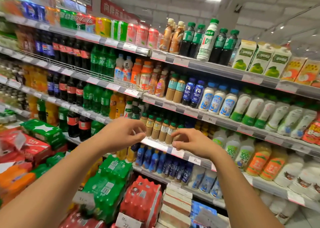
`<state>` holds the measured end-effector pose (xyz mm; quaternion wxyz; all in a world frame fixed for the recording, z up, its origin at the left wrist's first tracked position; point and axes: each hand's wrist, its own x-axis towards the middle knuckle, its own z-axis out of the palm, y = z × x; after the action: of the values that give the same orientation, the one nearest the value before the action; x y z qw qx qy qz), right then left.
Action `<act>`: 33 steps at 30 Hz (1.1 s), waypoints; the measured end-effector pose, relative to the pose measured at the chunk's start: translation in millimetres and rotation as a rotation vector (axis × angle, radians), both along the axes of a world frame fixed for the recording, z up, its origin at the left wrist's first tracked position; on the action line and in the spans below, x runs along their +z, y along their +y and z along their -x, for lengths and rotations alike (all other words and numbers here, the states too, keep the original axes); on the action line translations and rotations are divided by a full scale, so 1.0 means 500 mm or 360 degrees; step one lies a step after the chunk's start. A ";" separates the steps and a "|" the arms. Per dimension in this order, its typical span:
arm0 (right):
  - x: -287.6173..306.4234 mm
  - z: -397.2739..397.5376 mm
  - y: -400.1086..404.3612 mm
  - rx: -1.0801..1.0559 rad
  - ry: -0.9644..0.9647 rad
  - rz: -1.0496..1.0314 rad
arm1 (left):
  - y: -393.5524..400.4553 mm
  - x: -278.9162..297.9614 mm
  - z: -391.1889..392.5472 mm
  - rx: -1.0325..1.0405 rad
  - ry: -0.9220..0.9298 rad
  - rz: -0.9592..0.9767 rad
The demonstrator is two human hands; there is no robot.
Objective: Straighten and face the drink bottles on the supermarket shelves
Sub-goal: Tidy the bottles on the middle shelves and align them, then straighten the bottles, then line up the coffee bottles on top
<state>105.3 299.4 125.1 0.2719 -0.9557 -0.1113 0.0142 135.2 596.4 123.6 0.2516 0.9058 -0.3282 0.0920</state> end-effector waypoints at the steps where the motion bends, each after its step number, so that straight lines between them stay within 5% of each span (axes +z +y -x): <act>1: 0.012 -0.007 0.004 -0.0017 -0.0031 -0.0002 | 0.001 0.008 -0.010 -0.0003 -0.0018 0.0021; 16: 0.084 -0.233 -0.114 -0.0205 -0.0354 -0.0062 | -0.156 0.082 -0.262 -0.0083 -0.0304 -0.0166; 33: 0.324 -0.434 -0.256 -0.0435 -0.0848 0.0047 | -0.374 0.323 -0.562 -0.0163 -0.0864 0.0162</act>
<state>322.3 171.2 287.3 0.2186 -0.9358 -0.0488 -0.2721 416.0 409.4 284.9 0.2039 0.8165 -0.4239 0.3348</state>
